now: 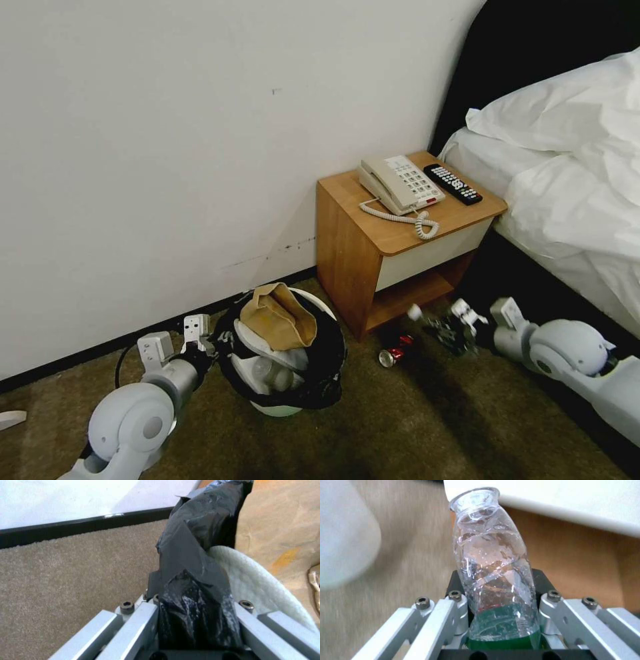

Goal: Pick up the trash bin, then pick up the garbage from the floor and place it into the trash bin.

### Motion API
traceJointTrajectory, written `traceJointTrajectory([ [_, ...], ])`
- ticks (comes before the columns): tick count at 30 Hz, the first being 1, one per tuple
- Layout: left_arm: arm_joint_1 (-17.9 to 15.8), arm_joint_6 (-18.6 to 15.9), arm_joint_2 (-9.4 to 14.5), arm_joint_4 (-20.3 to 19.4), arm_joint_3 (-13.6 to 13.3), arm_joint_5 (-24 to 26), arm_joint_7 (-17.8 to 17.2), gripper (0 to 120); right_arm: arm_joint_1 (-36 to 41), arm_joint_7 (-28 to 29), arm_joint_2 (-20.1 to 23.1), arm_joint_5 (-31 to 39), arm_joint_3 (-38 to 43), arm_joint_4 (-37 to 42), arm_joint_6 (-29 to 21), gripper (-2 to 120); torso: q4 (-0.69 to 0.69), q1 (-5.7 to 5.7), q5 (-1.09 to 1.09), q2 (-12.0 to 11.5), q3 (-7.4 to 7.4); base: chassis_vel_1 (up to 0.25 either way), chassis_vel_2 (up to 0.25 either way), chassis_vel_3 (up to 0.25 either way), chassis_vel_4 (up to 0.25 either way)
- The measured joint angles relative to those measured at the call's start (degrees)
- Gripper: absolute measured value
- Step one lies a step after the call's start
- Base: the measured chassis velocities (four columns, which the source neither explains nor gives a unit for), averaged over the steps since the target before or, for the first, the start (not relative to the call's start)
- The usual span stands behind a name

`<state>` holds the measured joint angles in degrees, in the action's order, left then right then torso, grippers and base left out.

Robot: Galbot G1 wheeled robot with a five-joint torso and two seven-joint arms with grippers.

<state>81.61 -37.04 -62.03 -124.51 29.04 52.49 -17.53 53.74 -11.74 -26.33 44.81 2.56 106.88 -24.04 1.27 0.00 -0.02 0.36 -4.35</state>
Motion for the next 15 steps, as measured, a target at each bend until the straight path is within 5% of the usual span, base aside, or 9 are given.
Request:
traceJointTrajectory([
  [4,-0.4,-0.4,0.9,-0.4,0.0,1.7,-1.1,3,-0.2,6.1,-0.6,3.3,0.2,8.3,2.1,25,0.01,0.00,0.01,0.0,0.00,0.000,0.000,0.000,0.000],
  [15,-1.8,-1.0,1.5,-0.4,-1.2,4.9,-3.3,3,-0.9,11.6,-0.3,8.6,4.4,17.2,6.2,24,0.01,0.00,0.00,0.0,0.00,0.000,0.000,0.000,0.000],
])
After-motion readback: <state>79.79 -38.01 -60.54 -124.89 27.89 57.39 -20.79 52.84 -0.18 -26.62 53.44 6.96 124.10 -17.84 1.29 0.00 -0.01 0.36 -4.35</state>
